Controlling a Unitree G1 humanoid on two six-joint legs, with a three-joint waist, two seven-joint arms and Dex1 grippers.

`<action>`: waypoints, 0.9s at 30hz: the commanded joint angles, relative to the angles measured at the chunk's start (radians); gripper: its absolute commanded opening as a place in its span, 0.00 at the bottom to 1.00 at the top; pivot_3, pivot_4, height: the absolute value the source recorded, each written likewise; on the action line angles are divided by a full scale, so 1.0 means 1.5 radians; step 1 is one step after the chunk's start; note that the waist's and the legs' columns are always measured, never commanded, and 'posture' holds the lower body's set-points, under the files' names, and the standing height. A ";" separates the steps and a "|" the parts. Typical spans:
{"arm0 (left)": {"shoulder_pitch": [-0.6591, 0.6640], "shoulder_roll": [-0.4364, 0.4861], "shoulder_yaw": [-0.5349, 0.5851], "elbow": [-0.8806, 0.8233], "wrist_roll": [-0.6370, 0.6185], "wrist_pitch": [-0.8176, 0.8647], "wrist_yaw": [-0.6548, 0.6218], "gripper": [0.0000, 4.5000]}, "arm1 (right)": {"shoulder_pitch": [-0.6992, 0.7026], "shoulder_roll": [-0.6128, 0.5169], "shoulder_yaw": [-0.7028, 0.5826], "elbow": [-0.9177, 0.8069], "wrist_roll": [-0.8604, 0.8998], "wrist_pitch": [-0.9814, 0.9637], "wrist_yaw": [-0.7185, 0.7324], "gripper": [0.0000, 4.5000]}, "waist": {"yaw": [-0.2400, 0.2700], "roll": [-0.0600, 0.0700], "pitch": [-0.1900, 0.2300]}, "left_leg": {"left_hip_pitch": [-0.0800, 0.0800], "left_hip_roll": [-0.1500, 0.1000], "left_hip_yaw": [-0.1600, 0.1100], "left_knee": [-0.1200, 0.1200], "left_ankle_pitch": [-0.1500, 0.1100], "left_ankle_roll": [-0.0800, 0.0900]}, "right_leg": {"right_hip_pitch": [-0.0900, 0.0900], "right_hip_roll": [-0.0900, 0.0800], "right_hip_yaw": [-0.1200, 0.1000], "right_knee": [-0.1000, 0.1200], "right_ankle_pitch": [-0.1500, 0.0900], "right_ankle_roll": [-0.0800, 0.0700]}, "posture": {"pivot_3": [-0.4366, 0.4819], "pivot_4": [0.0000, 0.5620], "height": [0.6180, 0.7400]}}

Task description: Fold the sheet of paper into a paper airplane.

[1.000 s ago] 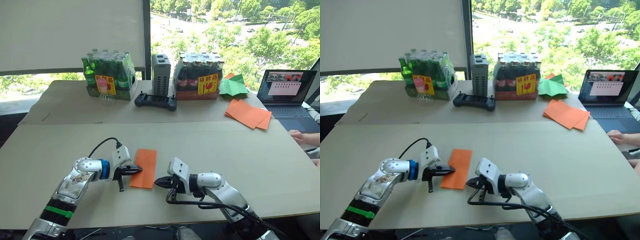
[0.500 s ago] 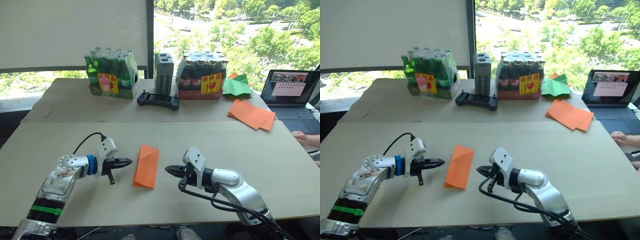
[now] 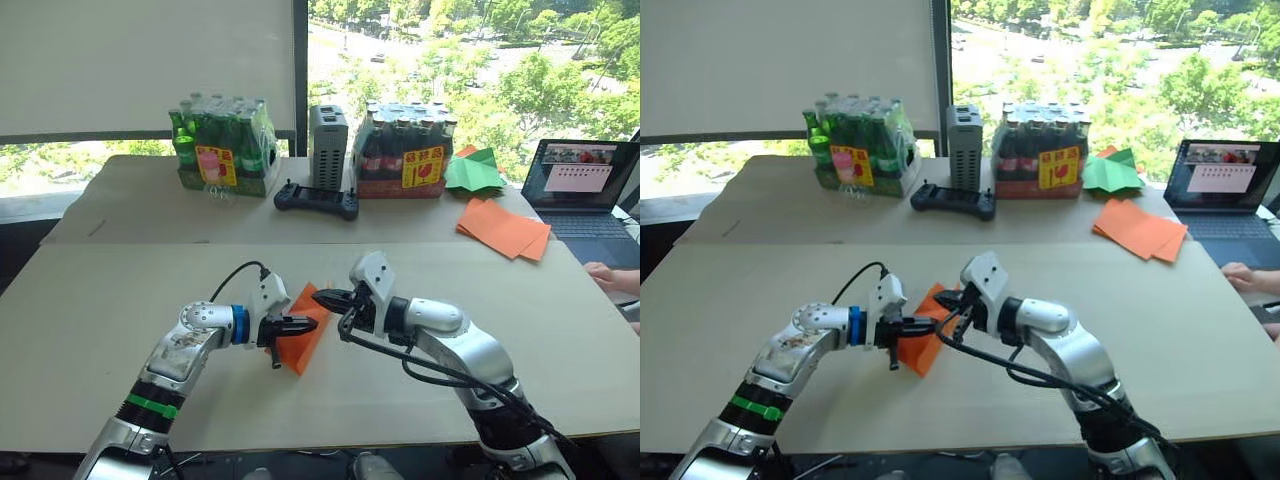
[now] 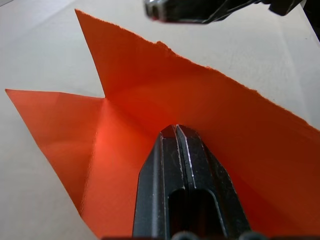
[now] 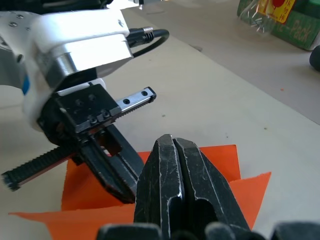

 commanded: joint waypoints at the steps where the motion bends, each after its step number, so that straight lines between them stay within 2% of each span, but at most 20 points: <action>1: 0.003 0.002 0.007 -0.017 0.001 -0.010 0.007 0.00 | -0.002 -0.036 0.041 0.024 -0.051 -0.011 0.000 0.02 | 0.003 0.000 0.000 | -0.002 0.000 0.000 0.001 0.000 0.000 | -0.002 0.000 0.000 0.000 0.000 0.000 | 0.48 0.27 0.94; 4: 0.010 0.012 0.014 -0.024 0.001 -0.007 0.011 0.00 | 0.020 -0.065 0.062 0.029 -0.076 -0.007 0.001 0.02 | 0.006 0.000 0.000 | -0.005 -0.001 0.000 0.002 0.000 0.000 | -0.005 -0.002 -0.001 0.001 0.000 0.000 | 0.48 0.27 0.94; 10: 0.033 0.039 0.014 -0.027 0.007 -0.017 0.013 0.00 | 0.056 -0.091 0.045 -0.008 -0.075 0.012 0.000 0.02 | 0.000 0.000 0.000 | -0.005 -0.001 0.000 0.002 0.000 0.000 | -0.005 -0.002 -0.001 0.002 0.000 0.000 | 0.48 0.27 0.94; 16: 0.023 0.018 0.000 -0.033 0.007 -0.014 0.023 0.00 | 0.052 -0.049 -0.055 -0.041 -0.017 0.022 -0.028 0.02 | 0.002 0.000 0.000 | -0.005 -0.001 -0.001 0.002 0.000 0.000 | -0.004 -0.001 -0.001 0.002 0.000 0.000 | 0.48 0.27 0.94; 23: 0.026 0.013 -0.001 -0.033 0.011 -0.014 0.017 0.00 | 0.103 -0.121 -0.102 -0.072 -0.002 0.031 -0.008 0.02 | 0.006 0.000 0.000 | -0.005 -0.001 -0.001 0.002 0.000 0.000 | -0.004 -0.002 -0.001 0.001 0.000 0.000 | 0.48 0.27 0.94; 27: 0.021 0.012 0.001 -0.036 0.008 -0.010 0.016 0.00 | 0.150 -0.182 -0.056 -0.058 -0.039 0.023 0.008 0.02 | 0.004 0.000 0.000 | -0.005 -0.001 -0.001 0.002 0.000 0.000 | -0.004 -0.002 -0.001 0.002 0.000 0.000 | 0.48 0.27 0.94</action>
